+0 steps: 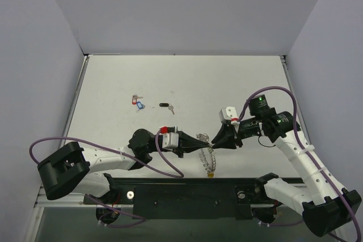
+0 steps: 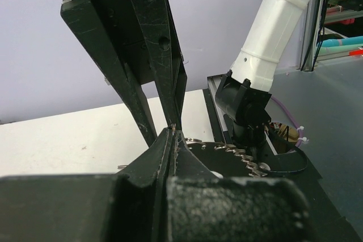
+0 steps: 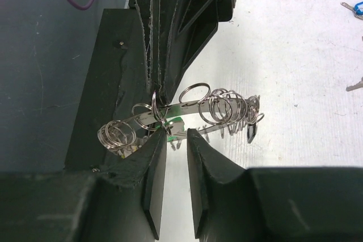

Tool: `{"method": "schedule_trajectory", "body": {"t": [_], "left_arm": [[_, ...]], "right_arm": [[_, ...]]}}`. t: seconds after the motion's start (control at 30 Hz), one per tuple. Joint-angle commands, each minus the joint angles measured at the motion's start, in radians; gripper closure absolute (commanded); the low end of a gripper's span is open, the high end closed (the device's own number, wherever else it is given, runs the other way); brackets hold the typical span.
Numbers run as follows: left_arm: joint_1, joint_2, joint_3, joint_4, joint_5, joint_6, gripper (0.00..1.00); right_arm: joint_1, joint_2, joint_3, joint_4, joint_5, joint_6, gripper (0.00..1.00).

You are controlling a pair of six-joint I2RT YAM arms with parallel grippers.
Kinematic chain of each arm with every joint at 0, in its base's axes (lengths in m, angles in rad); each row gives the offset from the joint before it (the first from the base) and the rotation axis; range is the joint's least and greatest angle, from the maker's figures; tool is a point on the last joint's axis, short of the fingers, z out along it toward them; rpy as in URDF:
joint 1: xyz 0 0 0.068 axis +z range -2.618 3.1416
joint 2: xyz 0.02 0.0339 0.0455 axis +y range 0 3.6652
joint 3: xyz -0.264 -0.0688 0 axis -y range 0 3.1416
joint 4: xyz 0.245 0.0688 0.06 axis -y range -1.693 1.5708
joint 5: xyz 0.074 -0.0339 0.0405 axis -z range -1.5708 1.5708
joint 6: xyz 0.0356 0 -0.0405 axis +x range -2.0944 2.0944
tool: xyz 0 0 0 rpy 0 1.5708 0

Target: Put the keys on the keyring

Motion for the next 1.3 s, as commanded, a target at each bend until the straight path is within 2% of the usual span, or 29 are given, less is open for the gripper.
{"method": "schedule_trajectory", "body": {"t": [0.0,0.17,0.3,0.57,0.77,0.9,1.27], "left_arm": [[0.004,0.001,0.007,0.104,0.005,-0.013,1.0],[0.004,-0.002,0.004,0.103,-0.002,-0.013,1.0],[0.004,-0.003,0.003,0.1,-0.011,-0.008,1.0],[0.004,-0.002,0.007,0.112,-0.002,-0.011,1.0],[0.004,-0.002,0.007,0.126,0.011,-0.027,1.0],[0.004,-0.005,0.006,0.127,0.011,-0.028,1.0],[0.03,-0.043,-0.011,-0.02,0.023,0.044,1.0]], "right_arm": [[0.012,0.0,0.029,0.016,-0.062,0.023,0.84],[0.018,-0.002,0.029,0.017,-0.057,0.032,0.9],[0.021,-0.005,0.028,0.013,-0.055,0.035,1.0],[0.047,-0.002,0.012,0.017,-0.029,0.041,1.0],[0.052,0.006,-0.009,0.14,-0.028,0.168,1.0],[0.051,0.004,-0.012,0.162,-0.025,0.216,1.0],[0.017,-0.019,0.021,0.16,-0.06,0.267,1.0]]}}
